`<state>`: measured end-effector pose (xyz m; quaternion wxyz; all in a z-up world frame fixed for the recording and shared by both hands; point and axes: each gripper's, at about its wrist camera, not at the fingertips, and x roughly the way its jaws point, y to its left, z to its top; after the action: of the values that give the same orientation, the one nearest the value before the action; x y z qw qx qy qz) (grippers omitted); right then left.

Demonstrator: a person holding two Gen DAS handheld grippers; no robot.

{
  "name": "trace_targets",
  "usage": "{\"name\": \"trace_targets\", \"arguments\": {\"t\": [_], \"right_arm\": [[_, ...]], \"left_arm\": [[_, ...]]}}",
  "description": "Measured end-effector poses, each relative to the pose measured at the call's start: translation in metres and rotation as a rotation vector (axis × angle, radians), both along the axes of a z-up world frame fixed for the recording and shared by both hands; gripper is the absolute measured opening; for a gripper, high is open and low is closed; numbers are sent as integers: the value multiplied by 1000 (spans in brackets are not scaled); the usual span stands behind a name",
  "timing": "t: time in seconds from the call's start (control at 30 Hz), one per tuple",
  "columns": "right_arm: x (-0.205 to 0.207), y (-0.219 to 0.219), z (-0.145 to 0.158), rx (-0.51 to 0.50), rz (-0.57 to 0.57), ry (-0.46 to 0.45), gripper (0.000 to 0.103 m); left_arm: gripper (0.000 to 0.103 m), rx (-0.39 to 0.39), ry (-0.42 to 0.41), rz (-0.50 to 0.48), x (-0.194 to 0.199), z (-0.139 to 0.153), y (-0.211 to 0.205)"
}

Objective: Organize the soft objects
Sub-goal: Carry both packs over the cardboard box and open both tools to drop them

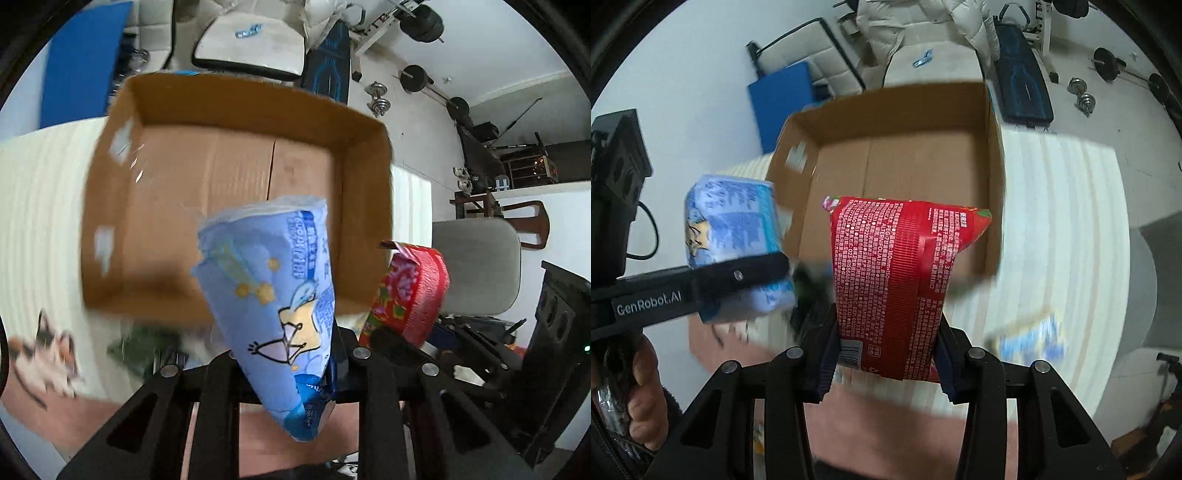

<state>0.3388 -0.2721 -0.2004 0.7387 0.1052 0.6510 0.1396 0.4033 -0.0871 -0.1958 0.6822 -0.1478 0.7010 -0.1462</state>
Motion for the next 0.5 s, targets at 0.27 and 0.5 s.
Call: {"name": "trace_targets", "arguments": {"t": [0.27,0.5], "right_arm": [[118,14,-85,-115,-16,67,47],[151,12,-115,-194,5,105,47]], "left_arm": [[19,-36,116,-94,99,-74,-29],[19,-7,159,-172,138,-107,-56]]}}
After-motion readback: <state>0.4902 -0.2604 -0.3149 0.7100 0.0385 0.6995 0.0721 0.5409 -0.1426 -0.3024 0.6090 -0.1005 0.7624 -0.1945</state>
